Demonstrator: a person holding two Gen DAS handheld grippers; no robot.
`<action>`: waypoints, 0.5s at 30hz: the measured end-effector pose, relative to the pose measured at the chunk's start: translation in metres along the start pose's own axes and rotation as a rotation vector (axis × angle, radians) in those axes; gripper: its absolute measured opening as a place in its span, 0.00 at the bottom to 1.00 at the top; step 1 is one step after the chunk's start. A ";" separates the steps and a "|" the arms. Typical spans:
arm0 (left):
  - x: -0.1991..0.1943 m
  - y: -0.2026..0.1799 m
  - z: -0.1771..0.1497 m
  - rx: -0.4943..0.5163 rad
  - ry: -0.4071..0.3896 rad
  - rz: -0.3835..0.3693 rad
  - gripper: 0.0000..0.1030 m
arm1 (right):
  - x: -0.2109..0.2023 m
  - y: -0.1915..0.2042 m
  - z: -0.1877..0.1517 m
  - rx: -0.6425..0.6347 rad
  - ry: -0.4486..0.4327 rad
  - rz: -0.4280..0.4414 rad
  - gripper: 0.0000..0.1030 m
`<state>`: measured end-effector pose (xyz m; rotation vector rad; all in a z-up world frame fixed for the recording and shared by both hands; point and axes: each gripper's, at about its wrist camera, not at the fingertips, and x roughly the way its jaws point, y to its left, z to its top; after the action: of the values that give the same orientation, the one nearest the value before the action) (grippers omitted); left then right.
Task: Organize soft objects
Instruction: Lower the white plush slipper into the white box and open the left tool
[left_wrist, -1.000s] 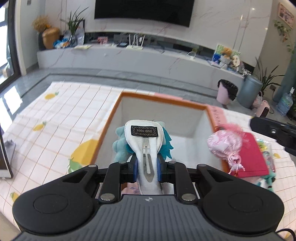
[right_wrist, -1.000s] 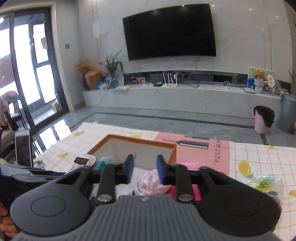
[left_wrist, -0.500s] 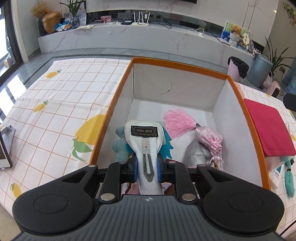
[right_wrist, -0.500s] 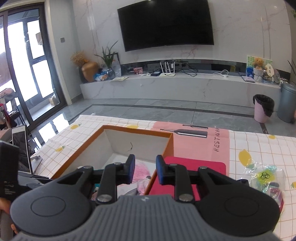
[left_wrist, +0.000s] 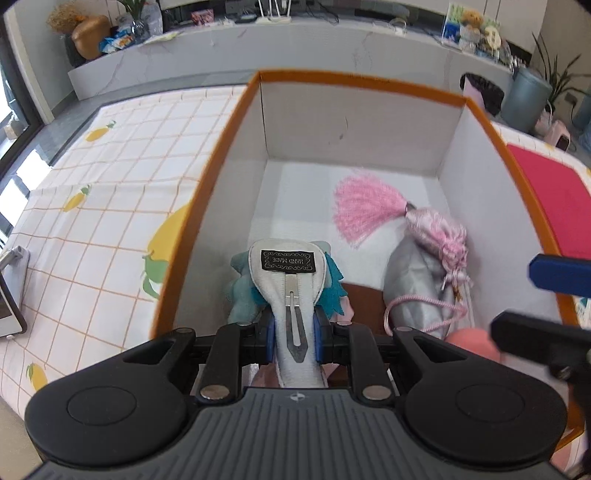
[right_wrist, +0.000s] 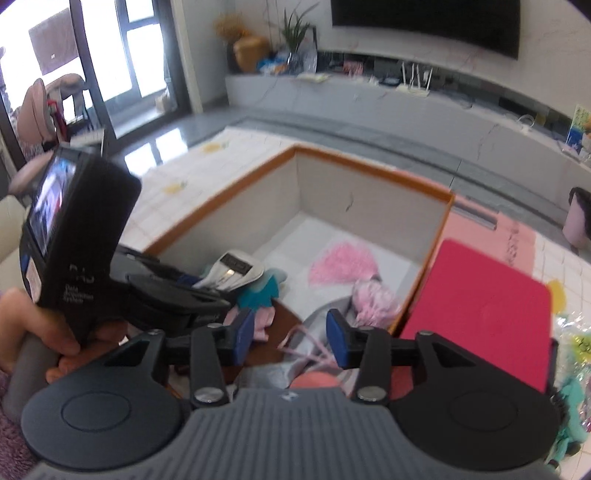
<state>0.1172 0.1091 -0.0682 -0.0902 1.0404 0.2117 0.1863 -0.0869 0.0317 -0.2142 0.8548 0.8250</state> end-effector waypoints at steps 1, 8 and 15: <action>0.000 0.000 0.000 0.000 -0.002 -0.001 0.21 | 0.003 0.000 -0.001 -0.001 0.011 0.000 0.43; -0.004 0.008 0.013 -0.061 -0.055 -0.066 0.22 | 0.011 0.003 -0.003 -0.007 0.025 -0.015 0.44; 0.014 0.004 0.018 -0.044 0.035 -0.066 0.38 | 0.013 0.008 -0.004 -0.022 0.031 -0.010 0.44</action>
<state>0.1385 0.1181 -0.0714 -0.1688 1.0665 0.1734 0.1829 -0.0764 0.0205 -0.2507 0.8732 0.8232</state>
